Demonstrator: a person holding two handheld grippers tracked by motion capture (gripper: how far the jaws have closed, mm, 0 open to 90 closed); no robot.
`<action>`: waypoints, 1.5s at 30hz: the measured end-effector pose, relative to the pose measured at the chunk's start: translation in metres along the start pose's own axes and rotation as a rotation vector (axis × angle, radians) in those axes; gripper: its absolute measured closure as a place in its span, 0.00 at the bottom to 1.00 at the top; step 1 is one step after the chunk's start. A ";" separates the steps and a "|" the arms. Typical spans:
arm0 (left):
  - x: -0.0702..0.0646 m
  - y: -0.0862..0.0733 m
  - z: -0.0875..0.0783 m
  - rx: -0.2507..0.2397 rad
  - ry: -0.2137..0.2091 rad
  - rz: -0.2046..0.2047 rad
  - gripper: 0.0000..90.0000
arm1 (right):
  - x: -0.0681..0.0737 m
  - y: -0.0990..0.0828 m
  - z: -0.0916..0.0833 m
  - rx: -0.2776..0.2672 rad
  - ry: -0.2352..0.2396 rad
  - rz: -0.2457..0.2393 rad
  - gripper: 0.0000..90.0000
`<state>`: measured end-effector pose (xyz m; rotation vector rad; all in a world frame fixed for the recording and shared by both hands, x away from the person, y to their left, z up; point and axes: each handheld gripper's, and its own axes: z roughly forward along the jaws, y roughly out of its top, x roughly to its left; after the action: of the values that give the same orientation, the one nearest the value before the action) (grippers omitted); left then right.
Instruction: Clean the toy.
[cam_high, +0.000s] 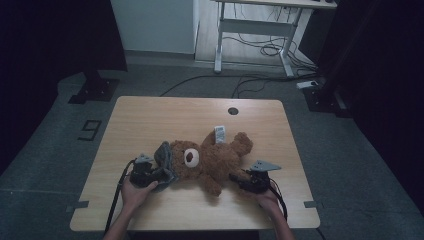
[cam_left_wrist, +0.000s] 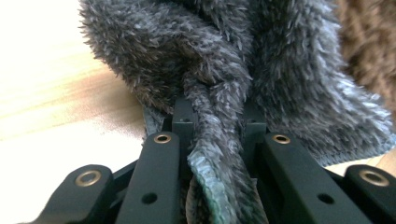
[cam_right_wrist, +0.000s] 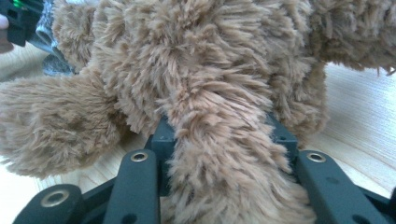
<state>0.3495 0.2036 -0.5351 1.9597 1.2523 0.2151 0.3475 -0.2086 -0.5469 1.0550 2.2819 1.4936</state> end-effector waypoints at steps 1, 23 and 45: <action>0.000 -0.001 0.001 0.009 0.000 0.004 0.83 | 0.000 0.000 0.000 -0.001 0.002 0.002 0.65; -0.100 0.093 0.000 -0.115 0.014 0.247 0.83 | 0.000 -0.001 -0.001 -0.006 0.002 0.020 0.64; -0.169 0.079 0.048 -0.041 -0.114 0.386 0.83 | -0.002 -0.003 0.000 -0.003 -0.004 0.036 0.65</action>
<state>0.3450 0.0228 -0.4701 2.1330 0.7833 0.3136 0.3480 -0.2108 -0.5498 1.1028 2.2694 1.5063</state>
